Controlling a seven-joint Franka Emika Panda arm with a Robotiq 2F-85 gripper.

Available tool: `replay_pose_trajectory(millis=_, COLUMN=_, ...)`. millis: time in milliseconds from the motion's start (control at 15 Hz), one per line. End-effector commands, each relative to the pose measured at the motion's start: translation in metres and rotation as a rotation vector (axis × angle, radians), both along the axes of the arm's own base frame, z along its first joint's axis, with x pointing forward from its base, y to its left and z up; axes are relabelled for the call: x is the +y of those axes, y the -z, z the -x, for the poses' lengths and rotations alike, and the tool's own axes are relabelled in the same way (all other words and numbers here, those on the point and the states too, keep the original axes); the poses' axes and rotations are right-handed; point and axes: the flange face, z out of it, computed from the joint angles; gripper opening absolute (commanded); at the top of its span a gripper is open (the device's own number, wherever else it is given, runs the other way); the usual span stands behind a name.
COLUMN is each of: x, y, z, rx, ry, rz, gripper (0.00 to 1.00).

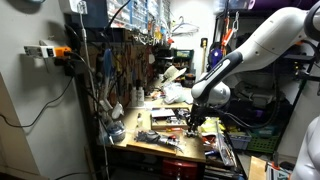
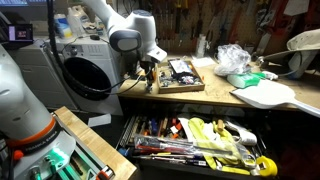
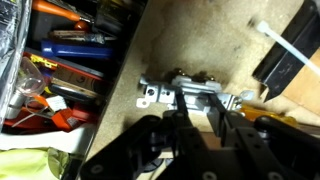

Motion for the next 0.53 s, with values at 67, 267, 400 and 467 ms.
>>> replay_pose_trajectory(millis=67, x=0.0043, y=-0.0023, z=0.0032, rx=-0.041, ry=0.026, rz=-0.066, gripper=0.07)
replay_pose_trajectory(millis=267, x=0.0052, y=-0.0036, z=0.0037, rx=-0.066, ry=0.034, rz=-0.095, gripper=0.07)
replay_pose_trajectory(millis=400, x=0.0057, y=-0.0017, z=0.0035, rx=-0.063, ry=0.031, rz=-0.091, gripper=0.07)
replay_pose_trajectory(millis=467, x=0.0062, y=0.0003, z=0.0030, rx=-0.056, ry=0.032, rz=-0.079, gripper=0.07)
